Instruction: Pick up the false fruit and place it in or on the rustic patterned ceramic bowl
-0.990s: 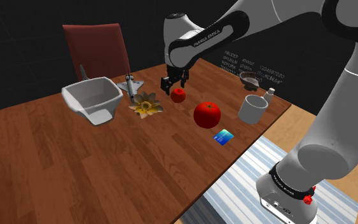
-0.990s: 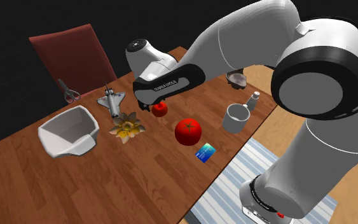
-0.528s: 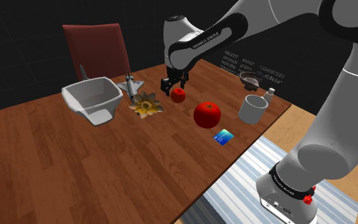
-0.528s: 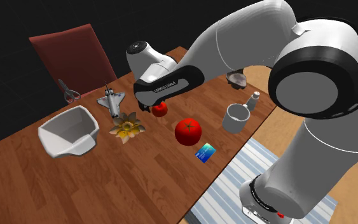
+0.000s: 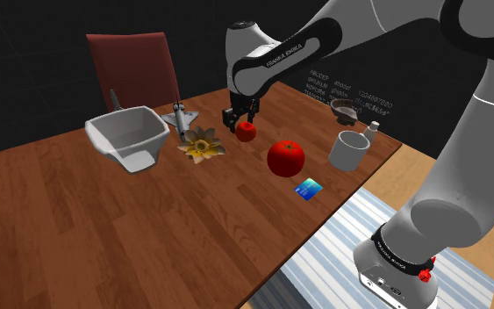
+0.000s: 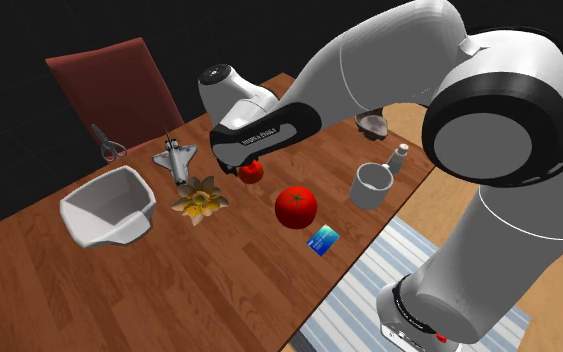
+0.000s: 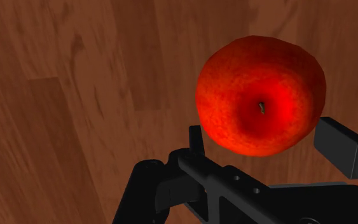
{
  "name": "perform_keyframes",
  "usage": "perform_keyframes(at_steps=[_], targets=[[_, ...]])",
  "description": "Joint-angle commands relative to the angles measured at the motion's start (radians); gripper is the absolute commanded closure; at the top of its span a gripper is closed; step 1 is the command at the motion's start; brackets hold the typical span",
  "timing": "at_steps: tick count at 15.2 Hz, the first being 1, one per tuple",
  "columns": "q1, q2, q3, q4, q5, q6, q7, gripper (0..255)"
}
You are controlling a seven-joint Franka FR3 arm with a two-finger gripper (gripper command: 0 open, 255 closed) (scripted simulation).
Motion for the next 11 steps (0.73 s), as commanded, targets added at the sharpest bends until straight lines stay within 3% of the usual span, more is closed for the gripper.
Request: perform_keyframes(at_steps=[1,11], targets=[[0.000,0.000,0.000,-0.001,0.000,0.000,0.000,255],[-0.003,-0.054,0.007,0.042,0.029,-0.093,-0.029,255]])
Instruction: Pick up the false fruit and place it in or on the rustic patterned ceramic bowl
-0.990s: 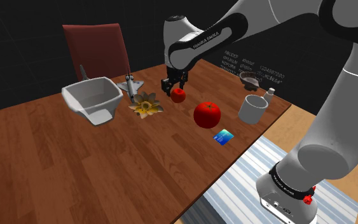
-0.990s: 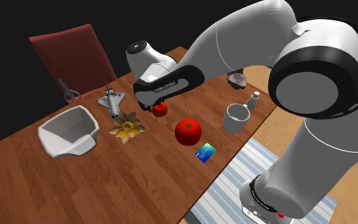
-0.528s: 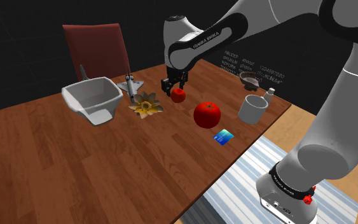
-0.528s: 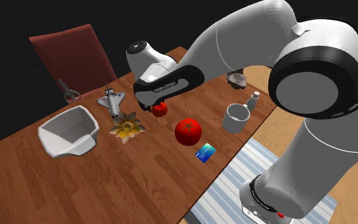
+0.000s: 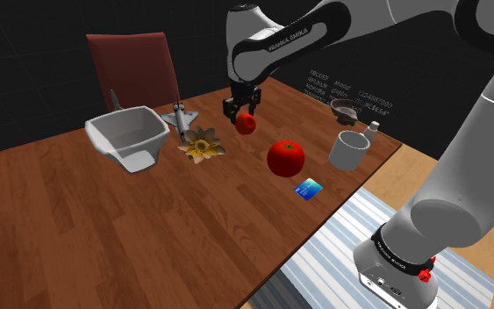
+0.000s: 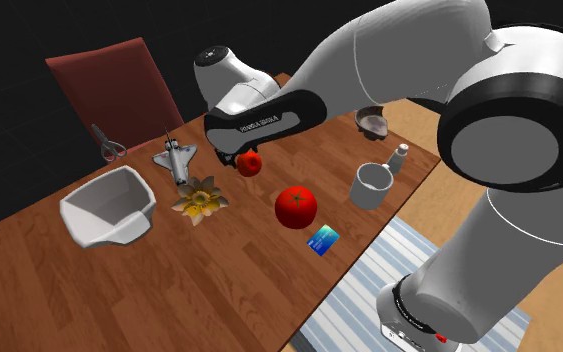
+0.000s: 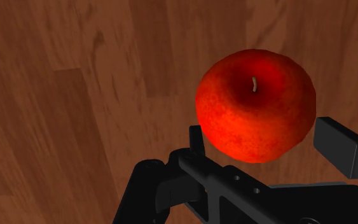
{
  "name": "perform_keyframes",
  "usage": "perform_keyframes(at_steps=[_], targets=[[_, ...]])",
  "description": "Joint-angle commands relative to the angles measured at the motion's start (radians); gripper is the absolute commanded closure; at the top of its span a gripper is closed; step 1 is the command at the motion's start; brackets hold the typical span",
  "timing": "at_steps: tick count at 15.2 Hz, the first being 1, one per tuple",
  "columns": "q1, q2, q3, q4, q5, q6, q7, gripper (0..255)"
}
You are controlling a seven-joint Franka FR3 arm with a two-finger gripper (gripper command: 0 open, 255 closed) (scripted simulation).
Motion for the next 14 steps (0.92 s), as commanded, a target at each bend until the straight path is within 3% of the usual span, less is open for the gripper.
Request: perform_keyframes(at_steps=[1,14], targets=[[0.001,-0.014,0.002,0.010,0.007,-0.024,-0.004,255],[0.000,-0.075,0.007,0.113,0.039,-0.183,-0.042,255]])
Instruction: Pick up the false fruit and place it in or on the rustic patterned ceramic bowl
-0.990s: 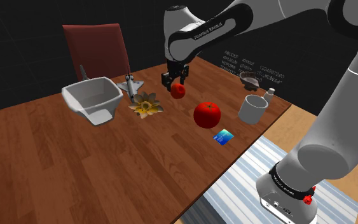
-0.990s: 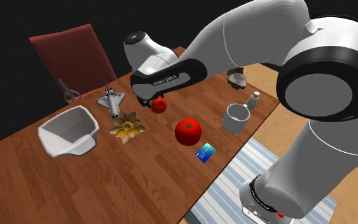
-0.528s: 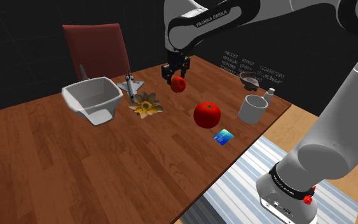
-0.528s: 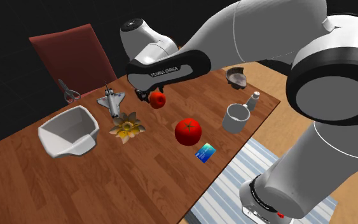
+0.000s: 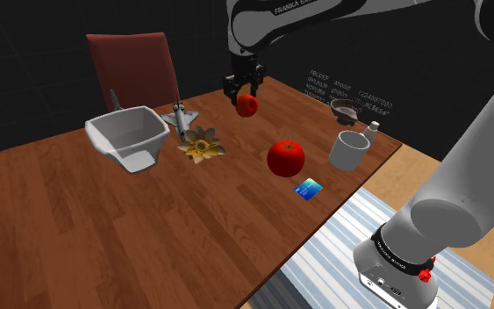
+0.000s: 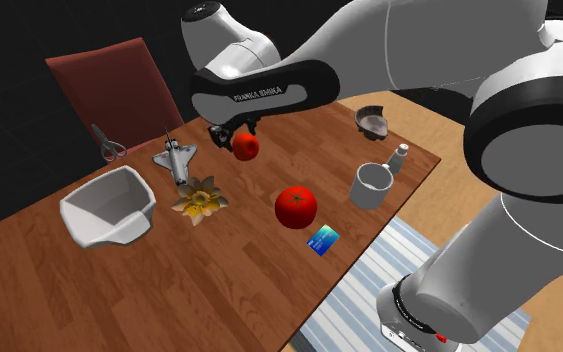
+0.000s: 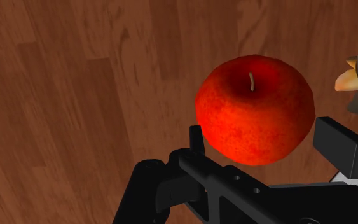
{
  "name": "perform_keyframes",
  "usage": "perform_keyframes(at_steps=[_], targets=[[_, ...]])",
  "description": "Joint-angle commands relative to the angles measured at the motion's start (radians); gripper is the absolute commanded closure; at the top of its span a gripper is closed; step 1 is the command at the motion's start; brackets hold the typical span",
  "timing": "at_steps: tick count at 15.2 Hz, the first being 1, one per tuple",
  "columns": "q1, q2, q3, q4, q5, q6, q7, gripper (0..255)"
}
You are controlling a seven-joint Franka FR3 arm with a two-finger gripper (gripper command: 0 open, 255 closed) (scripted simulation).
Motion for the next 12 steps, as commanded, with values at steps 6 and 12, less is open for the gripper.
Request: perform_keyframes(at_steps=[6,12], targets=[[0.000,-0.019,0.001,0.069,0.011,-0.087,-0.018,255],[-0.012,-0.047,-0.009,0.097,0.021,-0.137,-0.050,255]])
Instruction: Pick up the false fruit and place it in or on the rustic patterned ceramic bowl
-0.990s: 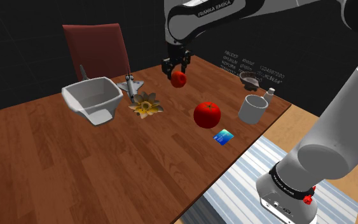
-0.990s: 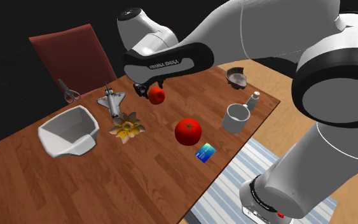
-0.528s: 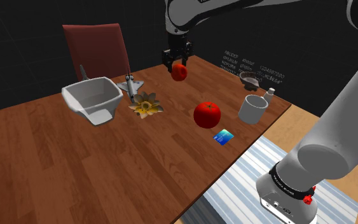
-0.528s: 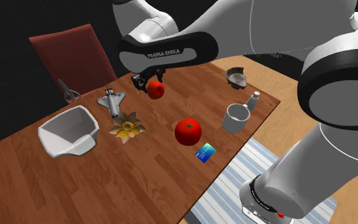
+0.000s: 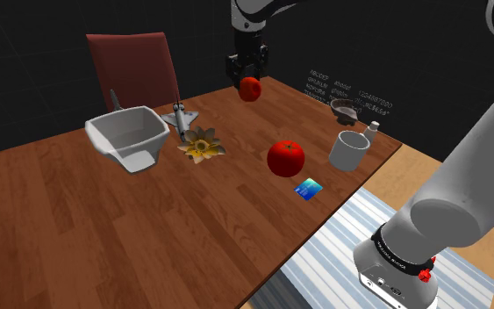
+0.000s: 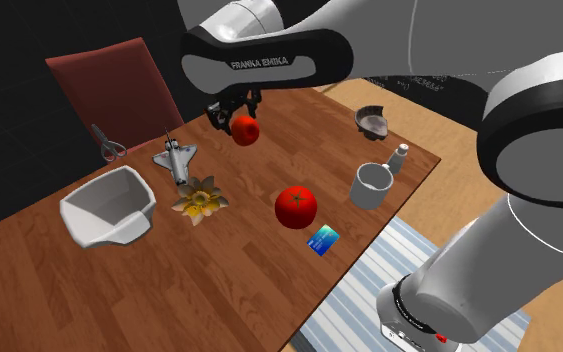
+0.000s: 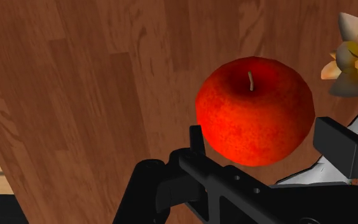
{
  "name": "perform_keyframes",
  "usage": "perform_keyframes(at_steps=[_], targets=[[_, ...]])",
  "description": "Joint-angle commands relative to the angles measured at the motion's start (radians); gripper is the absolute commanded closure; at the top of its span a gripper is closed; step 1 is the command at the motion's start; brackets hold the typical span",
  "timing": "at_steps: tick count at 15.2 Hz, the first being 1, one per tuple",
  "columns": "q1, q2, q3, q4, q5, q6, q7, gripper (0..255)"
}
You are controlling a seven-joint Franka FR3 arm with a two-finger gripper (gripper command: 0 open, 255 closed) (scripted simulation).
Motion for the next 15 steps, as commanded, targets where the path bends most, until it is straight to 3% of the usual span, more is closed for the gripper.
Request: perform_keyframes(at_steps=[1,15], targets=[[-0.019,-0.030,-0.016,-0.028,0.008,0.004,-0.037,255],[-0.171,-0.194,-0.197,-0.211,0.033,0.069,-0.372,255]])
